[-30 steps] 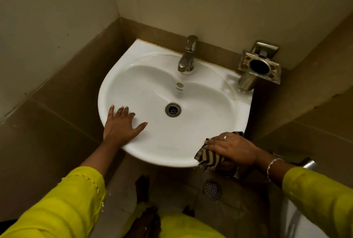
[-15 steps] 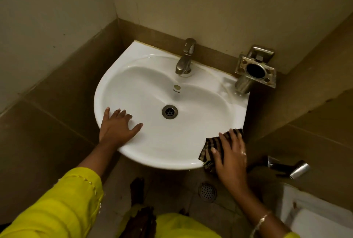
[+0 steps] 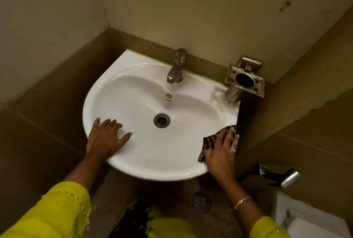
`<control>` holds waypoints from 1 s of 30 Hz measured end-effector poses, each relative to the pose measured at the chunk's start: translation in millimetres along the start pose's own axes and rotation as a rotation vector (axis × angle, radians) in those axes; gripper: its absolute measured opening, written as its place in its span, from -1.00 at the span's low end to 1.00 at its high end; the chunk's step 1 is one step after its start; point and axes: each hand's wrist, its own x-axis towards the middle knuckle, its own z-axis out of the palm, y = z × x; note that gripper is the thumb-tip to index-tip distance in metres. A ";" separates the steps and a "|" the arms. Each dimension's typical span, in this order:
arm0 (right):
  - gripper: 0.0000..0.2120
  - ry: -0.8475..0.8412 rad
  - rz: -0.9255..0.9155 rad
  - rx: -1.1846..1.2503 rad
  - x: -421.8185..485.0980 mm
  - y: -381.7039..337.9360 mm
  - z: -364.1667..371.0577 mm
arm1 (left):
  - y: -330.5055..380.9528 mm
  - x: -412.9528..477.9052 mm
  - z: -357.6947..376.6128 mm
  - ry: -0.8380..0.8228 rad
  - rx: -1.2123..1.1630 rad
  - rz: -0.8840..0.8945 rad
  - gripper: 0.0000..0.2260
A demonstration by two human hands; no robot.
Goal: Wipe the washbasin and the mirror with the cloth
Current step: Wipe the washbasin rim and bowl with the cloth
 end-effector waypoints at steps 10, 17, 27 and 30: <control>-0.30 -0.071 -0.073 -0.140 49.2 12.4 -19.0 | 0.5 -0.8 1.0 0.024 -0.031 -0.006 -0.24; -0.26 0.015 -0.046 -0.248 54.8 6.2 -4.8 | 0.4 -1.6 0.3 0.045 -0.064 -0.009 -0.24; -0.22 0.047 -0.037 -0.285 115.0 -15.9 -1.6 | -0.7 -1.0 4.0 0.039 -0.080 -0.005 -0.31; -0.27 0.093 -0.036 -0.248 131.9 -23.9 -1.2 | -0.4 -0.8 3.5 0.050 -0.087 -0.004 -0.33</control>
